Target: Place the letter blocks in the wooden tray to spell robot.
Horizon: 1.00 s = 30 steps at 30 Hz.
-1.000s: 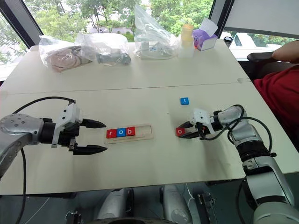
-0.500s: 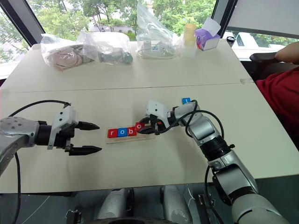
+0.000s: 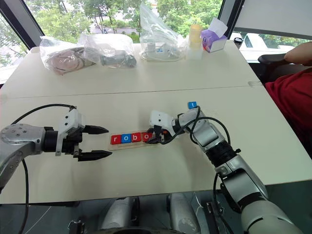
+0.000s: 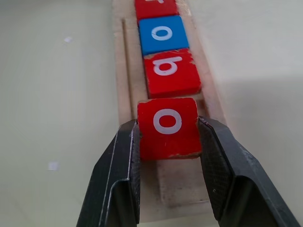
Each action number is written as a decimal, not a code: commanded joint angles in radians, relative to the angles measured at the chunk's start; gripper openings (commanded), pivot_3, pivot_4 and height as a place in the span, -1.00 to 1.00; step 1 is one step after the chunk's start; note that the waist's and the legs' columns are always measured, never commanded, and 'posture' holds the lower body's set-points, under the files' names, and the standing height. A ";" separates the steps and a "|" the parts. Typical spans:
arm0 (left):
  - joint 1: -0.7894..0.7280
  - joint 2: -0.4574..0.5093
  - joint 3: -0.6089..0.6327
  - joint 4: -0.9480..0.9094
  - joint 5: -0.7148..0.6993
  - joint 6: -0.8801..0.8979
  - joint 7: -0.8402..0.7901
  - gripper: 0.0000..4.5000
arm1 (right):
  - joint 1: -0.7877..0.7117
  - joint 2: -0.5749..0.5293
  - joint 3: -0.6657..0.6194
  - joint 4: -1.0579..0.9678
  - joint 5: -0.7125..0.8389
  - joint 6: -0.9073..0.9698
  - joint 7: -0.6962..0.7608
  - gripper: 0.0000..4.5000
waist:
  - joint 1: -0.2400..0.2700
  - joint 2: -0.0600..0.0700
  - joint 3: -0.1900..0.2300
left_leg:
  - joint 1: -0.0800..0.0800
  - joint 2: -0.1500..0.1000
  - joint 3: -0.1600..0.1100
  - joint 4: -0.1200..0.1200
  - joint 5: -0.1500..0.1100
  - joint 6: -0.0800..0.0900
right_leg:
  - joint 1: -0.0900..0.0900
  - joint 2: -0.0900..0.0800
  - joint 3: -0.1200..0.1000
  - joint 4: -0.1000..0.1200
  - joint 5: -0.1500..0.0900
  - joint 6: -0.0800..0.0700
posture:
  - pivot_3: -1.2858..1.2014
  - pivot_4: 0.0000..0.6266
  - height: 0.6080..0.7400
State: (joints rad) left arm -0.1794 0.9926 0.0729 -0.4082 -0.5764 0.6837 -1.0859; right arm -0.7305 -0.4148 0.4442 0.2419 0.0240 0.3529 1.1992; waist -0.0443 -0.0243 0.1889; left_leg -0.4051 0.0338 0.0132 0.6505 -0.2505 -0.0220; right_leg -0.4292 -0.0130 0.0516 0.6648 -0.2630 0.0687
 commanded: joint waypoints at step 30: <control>-0.045 -0.012 -0.026 0.051 0.047 -0.071 -0.024 1.00 | 0.081 0.006 -0.018 -0.216 0.030 0.057 -0.034 0.96 | 0.001 0.000 0.000 | 0.000 0.000 0.000 0.000 0.000 0.000 | 0.000 0.000 0.000 0.000 0.000 0.000 | 0.03 -0.52 1.00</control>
State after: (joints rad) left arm -0.2107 0.9800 0.0465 -0.3506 -0.5333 0.6341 -1.1063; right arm -0.6447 -0.4057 0.4348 0.0755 0.0272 0.3990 1.1616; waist -0.0436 -0.0243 0.1889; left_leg -0.4052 0.0338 0.0131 0.6503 -0.2505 -0.0220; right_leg -0.4292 -0.0130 0.0515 0.6648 -0.2630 0.0687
